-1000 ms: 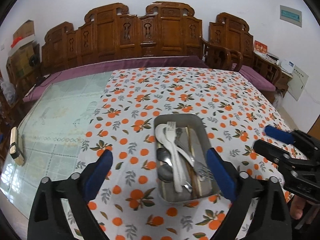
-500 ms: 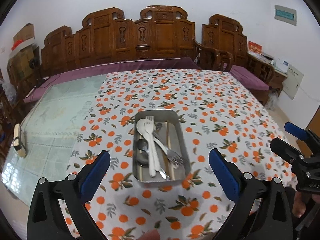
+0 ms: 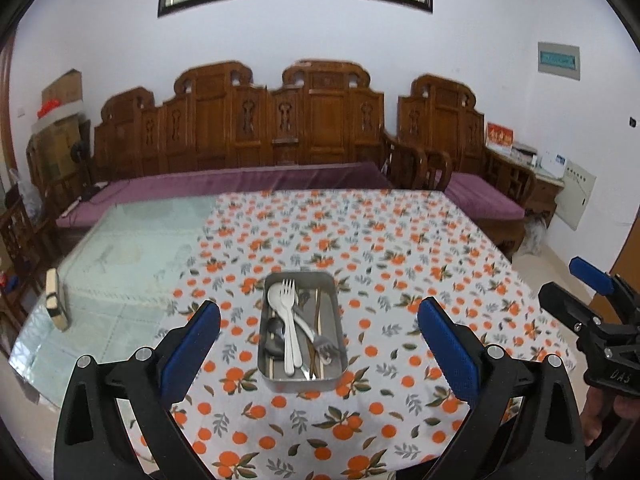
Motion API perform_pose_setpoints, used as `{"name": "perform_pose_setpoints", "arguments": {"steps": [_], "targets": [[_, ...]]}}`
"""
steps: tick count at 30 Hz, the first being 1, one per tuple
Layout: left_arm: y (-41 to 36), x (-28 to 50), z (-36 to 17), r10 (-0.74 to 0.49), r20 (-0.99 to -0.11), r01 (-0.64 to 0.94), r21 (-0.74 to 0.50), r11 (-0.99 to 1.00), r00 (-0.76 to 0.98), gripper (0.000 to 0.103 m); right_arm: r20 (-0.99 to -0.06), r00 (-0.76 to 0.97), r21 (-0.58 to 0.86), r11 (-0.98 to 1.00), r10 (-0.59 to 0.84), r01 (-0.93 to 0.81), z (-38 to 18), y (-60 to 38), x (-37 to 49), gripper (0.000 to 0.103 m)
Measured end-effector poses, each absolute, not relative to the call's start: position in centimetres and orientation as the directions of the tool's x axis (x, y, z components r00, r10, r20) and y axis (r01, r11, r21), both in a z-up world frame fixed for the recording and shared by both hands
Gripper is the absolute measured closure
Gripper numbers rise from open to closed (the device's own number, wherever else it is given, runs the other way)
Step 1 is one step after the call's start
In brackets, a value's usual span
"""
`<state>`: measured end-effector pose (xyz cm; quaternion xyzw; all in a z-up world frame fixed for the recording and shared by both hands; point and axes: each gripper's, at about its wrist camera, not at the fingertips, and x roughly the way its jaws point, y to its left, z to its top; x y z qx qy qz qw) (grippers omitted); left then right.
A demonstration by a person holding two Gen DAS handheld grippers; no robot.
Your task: Organize utensils
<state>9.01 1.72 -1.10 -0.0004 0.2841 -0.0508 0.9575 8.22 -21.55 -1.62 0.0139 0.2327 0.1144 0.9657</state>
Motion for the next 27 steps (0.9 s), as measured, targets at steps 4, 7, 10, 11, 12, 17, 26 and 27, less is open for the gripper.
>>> {"name": "perform_pose_setpoints", "arguments": {"steps": [4, 7, 10, 11, 12, 17, 26, 27], "targets": [[1.5, 7.7, 0.9, -0.099, -0.5, 0.099, -0.027, 0.995, 0.861, 0.008, -0.408, 0.885, 0.074, 0.974, 0.227, -0.216, 0.0, -21.7, 7.1, 0.003], [1.3, 6.7, 2.1, -0.097, -0.47, 0.098, -0.024, 0.995, 0.877, 0.008, -0.383, 0.895, 0.073, 0.973, 0.23, -0.219, 1.0, -21.7, 6.4, 0.003], [1.2, 6.2, 2.7, -0.098, -0.456, 0.099, -0.023, 0.995, 0.884, 0.008, -0.374, 0.897, 0.083, 0.972, 0.236, -0.221, 1.6, -21.9, 6.0, 0.003], [1.1, 6.1, 2.9, -0.103, -0.453, 0.103, -0.026, 0.994, 0.886, 0.008, -0.37, 0.898, 0.086, 0.971, 0.238, -0.223, 1.7, -21.9, 5.9, 0.003], [1.0, 6.0, 3.0, -0.104, -0.452, 0.104, -0.025, 0.994, 0.886, 0.008, -0.366, 0.9, 0.085, 0.971, 0.238, -0.223, 1.8, -22.0, 5.8, 0.003], [0.9, 5.7, 3.1, -0.1, -0.448, 0.102, -0.019, 0.995, 0.889, 0.008, -0.364, 0.902, 0.079, 0.973, 0.232, -0.218, 2.0, -22.1, 5.7, 0.003], [1.1, 6.0, 2.7, -0.106, -0.459, 0.101, -0.034, 0.994, 0.882, 0.008, -0.365, 0.903, 0.079, 0.973, 0.229, -0.215, 2.0, -22.3, 5.8, 0.003], [1.2, 6.0, 2.6, -0.106, -0.46, 0.102, -0.034, 0.994, 0.882, 0.008, -0.365, 0.903, 0.079, 0.974, 0.227, -0.213, 2.1, -22.3, 5.8, 0.003]]}}
